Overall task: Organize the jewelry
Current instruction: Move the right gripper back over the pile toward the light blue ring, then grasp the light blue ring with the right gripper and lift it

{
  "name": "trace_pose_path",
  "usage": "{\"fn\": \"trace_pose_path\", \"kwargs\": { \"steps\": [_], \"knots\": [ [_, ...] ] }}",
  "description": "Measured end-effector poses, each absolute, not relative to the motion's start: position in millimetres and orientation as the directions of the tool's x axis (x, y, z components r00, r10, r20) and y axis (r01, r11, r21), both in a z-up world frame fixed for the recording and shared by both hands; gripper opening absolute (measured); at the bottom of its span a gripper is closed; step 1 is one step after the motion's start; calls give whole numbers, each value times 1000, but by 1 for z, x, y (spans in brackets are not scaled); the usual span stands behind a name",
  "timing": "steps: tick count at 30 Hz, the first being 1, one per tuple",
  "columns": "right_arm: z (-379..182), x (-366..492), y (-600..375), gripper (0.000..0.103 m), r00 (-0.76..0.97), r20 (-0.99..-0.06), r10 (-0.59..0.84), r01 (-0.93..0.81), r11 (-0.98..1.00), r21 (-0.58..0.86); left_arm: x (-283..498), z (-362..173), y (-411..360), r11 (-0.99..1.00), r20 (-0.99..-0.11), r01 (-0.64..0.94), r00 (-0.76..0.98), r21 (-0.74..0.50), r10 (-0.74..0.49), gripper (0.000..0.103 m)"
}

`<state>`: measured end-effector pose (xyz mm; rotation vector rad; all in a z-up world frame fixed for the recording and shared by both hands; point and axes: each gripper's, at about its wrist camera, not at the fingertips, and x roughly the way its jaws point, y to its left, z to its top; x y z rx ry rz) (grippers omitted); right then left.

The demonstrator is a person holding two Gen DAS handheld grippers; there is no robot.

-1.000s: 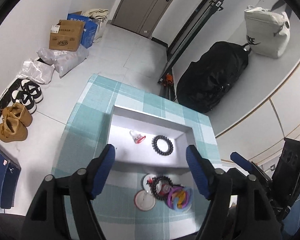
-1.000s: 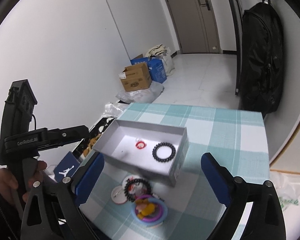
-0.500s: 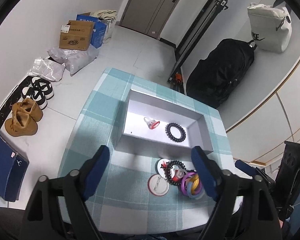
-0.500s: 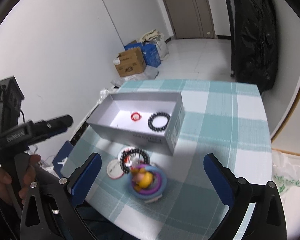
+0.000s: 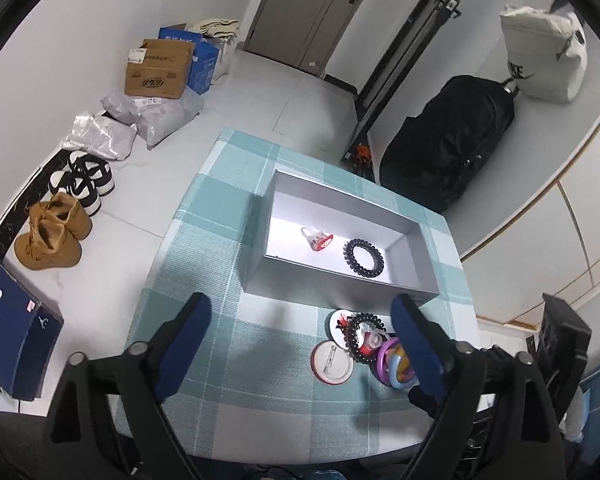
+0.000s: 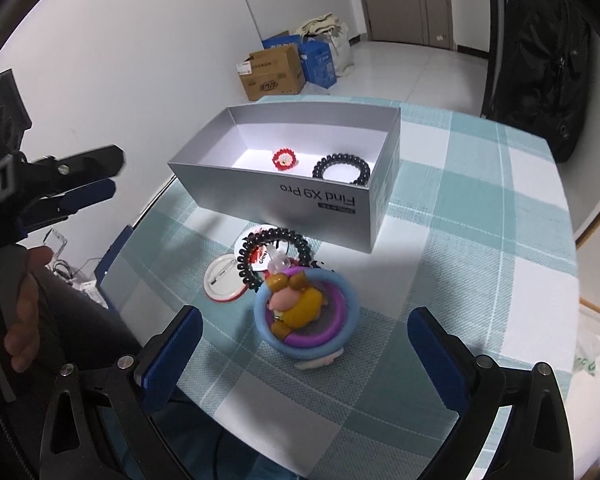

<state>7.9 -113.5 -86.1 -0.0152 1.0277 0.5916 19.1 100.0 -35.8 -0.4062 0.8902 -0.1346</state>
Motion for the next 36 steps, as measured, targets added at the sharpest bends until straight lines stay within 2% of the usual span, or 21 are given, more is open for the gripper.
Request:
{"fn": "trace_pose_path", "kwargs": {
  "steps": [7, 10, 16, 18, 21, 23, 26, 31, 36],
  "knots": [
    [-94, 10, -105, 103, 376, -820, 432, -482, 847, 225, 24, -40, 104, 913, -738, -74, 617, -400, -273, 96],
    [-98, 11, -102, 102, 370, -830, 418, -485, 849, 211, 24, -41, 106, 912, -741, -81, 614, -403, -272, 102],
    [-98, 10, -99, 101, 382, -834, 399, -488, 853, 185, 25, -43, 105, 911, -743, -73, 606, -406, -283, 102],
    [-97, 10, -98, 98, 386, -830, 403, -494, 850, 182, 25, -43, 101, 918, -750, -61, 599, -392, -281, 102],
    [-99, 9, -96, 87, 374, -836, 401, -498, 847, 183, 26, -45, 95, 930, -770, -46, 576, -365, -274, 102],
    [-101, 9, -95, 73, 373, -844, 386, -498, 851, 169, 27, -48, 92, 938, -786, -36, 557, -344, -267, 102],
    [-104, 9, -95, 61, 364, -852, 376, -500, 851, 162, 25, -49, 90, 937, -791, -18, 542, -349, -284, 102],
    [-103, 7, -94, 60, 369, -851, 374, -510, 847, 151, 25, -51, 86, 933, -793, 12, 524, -359, -311, 102],
    [-99, 9, -99, 60, 380, -842, 382, -493, 854, 165, 26, -53, 84, 944, -809, -7, 517, -329, -279, 102]
  ]
}}
